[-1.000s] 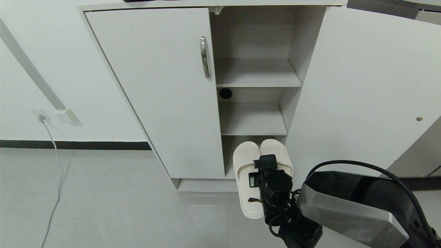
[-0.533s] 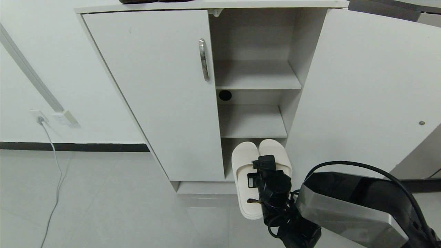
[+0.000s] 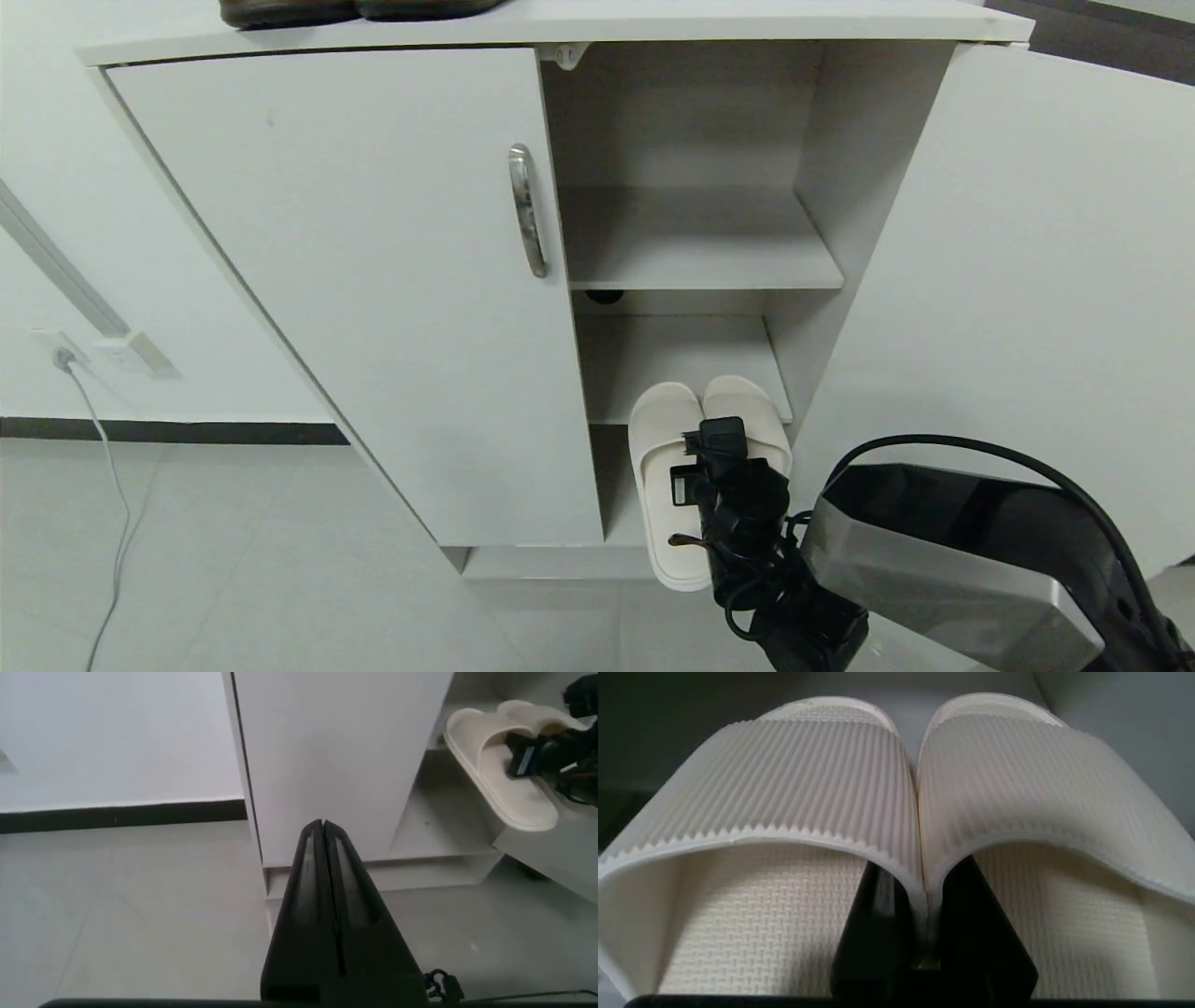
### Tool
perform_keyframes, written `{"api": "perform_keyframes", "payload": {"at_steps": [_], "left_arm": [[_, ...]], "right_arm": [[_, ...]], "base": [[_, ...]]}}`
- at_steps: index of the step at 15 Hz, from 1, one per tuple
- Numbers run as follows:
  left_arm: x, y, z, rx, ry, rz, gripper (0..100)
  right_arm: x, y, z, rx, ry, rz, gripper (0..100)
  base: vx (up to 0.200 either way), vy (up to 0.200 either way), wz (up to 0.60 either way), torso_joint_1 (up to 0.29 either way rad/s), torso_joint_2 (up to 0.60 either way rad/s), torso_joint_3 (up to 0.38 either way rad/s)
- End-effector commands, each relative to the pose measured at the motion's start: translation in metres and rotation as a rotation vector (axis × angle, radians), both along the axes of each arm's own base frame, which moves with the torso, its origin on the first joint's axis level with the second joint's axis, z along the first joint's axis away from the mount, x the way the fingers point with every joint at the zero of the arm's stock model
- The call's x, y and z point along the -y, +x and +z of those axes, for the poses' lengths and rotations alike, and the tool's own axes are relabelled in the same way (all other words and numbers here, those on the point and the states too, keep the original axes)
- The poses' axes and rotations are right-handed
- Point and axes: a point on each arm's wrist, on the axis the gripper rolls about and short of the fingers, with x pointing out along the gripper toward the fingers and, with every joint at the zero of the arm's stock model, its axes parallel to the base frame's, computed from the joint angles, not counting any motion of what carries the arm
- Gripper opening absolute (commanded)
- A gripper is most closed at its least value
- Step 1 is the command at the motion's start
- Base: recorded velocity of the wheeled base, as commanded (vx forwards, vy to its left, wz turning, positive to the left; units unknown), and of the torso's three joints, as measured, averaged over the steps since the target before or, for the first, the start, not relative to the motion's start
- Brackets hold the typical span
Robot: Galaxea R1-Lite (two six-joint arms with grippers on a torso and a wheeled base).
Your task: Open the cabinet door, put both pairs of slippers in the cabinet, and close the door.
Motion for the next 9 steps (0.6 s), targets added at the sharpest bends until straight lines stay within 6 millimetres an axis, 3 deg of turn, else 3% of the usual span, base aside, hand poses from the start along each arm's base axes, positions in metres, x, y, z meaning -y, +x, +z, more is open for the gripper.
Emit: {"api": "perform_keyframes", "payload": {"at_steps": [1,2,6,9], "left_arm": [[0.0,0.0,0.0,-0.001,0.0,0.0,0],[0.0,0.0,0.0,-0.001,0.0,0.0,0],[0.0,0.0,0.0,0.0,0.001,0.0,0],[0.0,0.0,0.0,0.0,0.001,0.0,0]], "right_arm": [[-0.001,0.0,0.001,0.003,0.002,0.001,0],[-0.001,0.0,0.0,0.002,0.001,0.003,0],[0.0,0.006,0.009,0.005,0.002,-0.002,0],[-0.004,0.022,0.014,-0.03,-0.004,0.009,0]], "base": [[0.2,0.0,0.0,0.002,0.0,0.002],[0.2,0.0,0.0,-0.002,0.0,0.002],[0.0,0.0,0.0,0.0,0.0,0.0],[0.0,0.0,0.0,0.0,0.0,0.0]]}}
